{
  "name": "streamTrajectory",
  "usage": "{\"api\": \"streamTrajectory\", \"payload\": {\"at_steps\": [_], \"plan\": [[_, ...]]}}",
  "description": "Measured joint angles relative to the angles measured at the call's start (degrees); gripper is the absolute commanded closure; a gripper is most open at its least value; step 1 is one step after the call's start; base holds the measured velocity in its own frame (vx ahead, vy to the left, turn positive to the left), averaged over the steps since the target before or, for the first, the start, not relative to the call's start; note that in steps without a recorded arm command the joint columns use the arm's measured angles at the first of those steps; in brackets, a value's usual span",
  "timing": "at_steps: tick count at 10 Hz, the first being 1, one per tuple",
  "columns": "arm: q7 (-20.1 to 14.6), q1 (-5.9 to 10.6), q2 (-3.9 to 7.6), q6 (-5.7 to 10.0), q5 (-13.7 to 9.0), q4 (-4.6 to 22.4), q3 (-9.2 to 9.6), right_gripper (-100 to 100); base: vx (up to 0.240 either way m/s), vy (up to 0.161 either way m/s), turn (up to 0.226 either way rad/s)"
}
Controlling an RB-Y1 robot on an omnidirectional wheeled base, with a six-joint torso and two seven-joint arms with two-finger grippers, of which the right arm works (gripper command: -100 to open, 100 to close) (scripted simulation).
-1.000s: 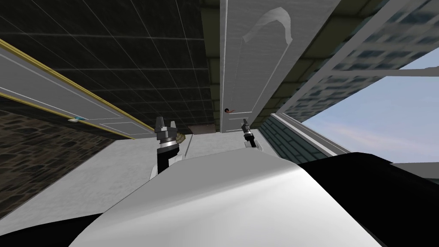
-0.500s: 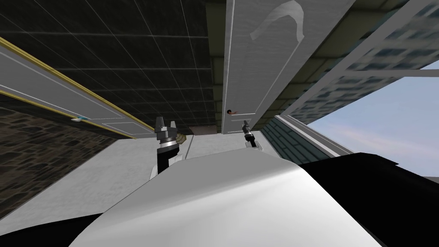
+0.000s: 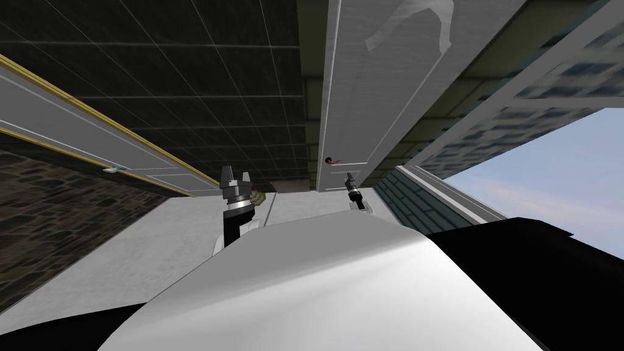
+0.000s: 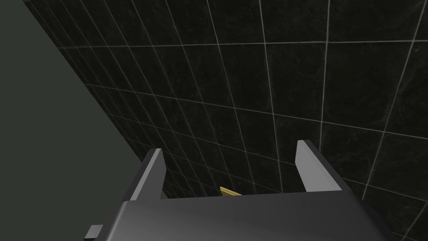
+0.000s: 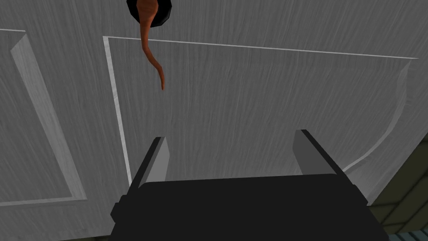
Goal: Pull the door open
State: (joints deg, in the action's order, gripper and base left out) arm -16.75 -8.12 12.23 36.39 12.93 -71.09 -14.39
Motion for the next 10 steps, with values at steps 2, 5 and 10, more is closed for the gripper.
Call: {"api": "streamTrajectory", "payload": {"at_steps": [2,5,10], "plan": [[-0.5,0.69,0.32,0.38,0.3,2.3,-0.55,-100,0.117,0.026,0.034],[-1.4,1.19,0.75,0.68,0.8,5.0,-1.31,-100,0.089,0.023,0.026],[-2.1,3.11,1.29,1.77,1.3,10.4,-2.44,-100,0.085,0.012,0.029]]}}
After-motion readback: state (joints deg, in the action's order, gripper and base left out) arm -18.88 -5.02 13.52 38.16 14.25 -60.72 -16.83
